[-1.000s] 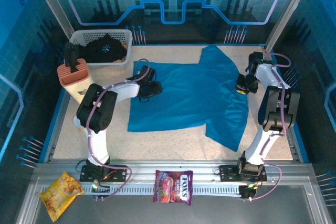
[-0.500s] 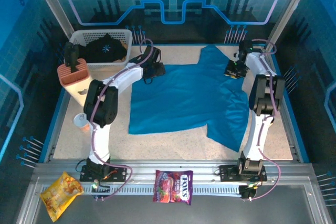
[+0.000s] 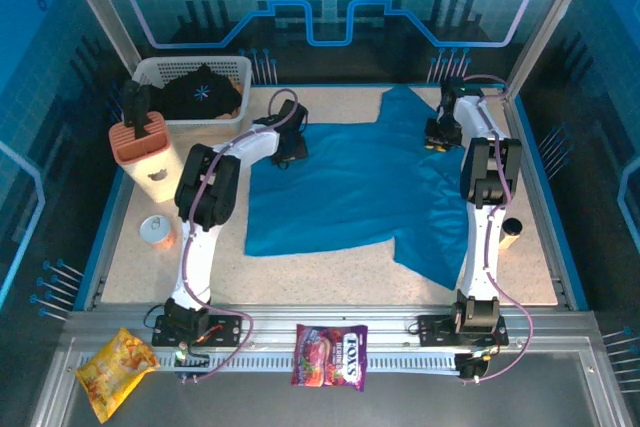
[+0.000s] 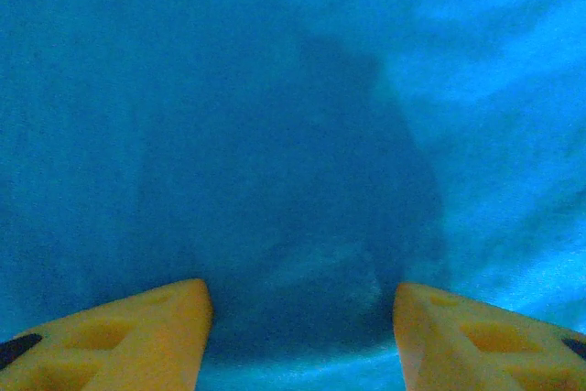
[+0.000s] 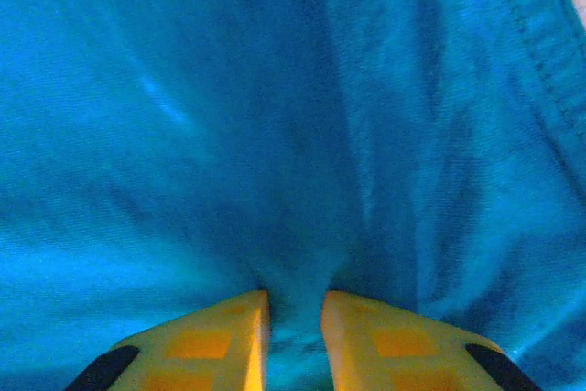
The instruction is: Fold and stack the t-shirts
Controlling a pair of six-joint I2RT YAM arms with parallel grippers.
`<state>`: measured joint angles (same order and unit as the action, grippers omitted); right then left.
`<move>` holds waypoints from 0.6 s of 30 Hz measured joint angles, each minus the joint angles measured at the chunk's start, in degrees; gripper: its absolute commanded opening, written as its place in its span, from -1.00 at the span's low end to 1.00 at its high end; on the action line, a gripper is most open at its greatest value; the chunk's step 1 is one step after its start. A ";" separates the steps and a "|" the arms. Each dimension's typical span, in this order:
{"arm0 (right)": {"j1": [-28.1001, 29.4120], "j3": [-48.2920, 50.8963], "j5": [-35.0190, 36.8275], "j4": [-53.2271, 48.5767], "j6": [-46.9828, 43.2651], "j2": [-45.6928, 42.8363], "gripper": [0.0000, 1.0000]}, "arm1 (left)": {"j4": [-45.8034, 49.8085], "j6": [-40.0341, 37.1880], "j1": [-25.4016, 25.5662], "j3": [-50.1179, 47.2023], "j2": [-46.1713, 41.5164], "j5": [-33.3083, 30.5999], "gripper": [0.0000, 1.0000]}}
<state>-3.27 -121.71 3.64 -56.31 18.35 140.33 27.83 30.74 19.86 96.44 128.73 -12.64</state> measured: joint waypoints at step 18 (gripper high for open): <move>-2.60 8.76 3.61 0.44 -0.83 -5.42 -0.52 | -8.31 6.69 8.39 -17.03 -10.75 3.04 0.10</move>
<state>-5.87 -112.95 7.25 -55.88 17.52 134.91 19.53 37.43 28.25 79.42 117.97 -9.61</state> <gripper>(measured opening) 0.250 0.552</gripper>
